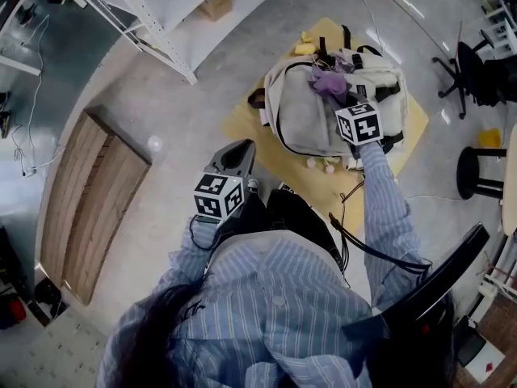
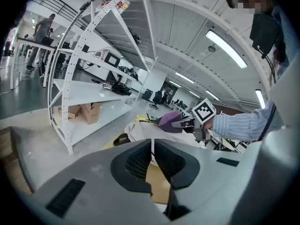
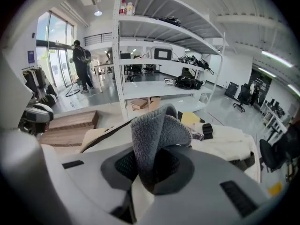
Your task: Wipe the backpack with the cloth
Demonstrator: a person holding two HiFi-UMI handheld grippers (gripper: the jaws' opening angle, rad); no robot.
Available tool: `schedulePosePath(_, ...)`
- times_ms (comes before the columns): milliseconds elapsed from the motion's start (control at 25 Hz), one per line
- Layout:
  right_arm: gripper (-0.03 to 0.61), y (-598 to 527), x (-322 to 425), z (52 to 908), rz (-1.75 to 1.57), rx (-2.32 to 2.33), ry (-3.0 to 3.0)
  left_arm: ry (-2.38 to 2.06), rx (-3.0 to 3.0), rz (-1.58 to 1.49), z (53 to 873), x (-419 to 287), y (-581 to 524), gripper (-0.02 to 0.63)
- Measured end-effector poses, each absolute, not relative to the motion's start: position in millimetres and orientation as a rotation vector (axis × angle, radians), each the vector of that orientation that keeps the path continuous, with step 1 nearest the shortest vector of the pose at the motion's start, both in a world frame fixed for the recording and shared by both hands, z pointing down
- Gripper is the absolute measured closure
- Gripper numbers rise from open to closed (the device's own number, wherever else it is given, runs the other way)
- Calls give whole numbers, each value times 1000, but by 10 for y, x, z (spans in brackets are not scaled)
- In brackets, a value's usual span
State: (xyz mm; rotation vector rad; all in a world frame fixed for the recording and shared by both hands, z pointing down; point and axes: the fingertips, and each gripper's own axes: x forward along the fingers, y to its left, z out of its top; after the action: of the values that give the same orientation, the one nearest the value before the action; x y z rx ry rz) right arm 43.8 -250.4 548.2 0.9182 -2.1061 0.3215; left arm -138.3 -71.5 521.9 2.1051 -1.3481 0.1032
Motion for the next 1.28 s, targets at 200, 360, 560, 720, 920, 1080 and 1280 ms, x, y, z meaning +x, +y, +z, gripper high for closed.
schedulePosePath(200, 529, -1922, 654, 5444, 420, 935, -2167, -1308, 2147, 123, 5199, -1142, -819, 592)
schedulePosePath(360, 529, -1439, 759, 5418, 501, 937, -2194, -1273, 2161, 133, 5225, -960, -877, 592)
schedulePosePath(560, 529, -940, 800, 5429, 580, 932, -2203, -1212, 2199, 132, 5191, -674, -953, 592)
schedulePosePath(720, 529, -640, 830, 5481, 608, 905, -2189, -1169, 2231, 141, 5168, -497, -972, 592)
schedulePosePath(920, 529, -578, 877, 5439, 582, 842, -2192, -1154, 2234, 148, 5181, -404, -958, 592)
schedulePosePath(1080, 529, -935, 944, 5140, 500, 853, -2246, -1172, 2223, 147, 5193, -410, -942, 592)
schedulePosePath(1280, 529, -1709, 1022, 4870, 347, 900, -2269, -1218, 2208, 135, 5152, -463, -962, 592)
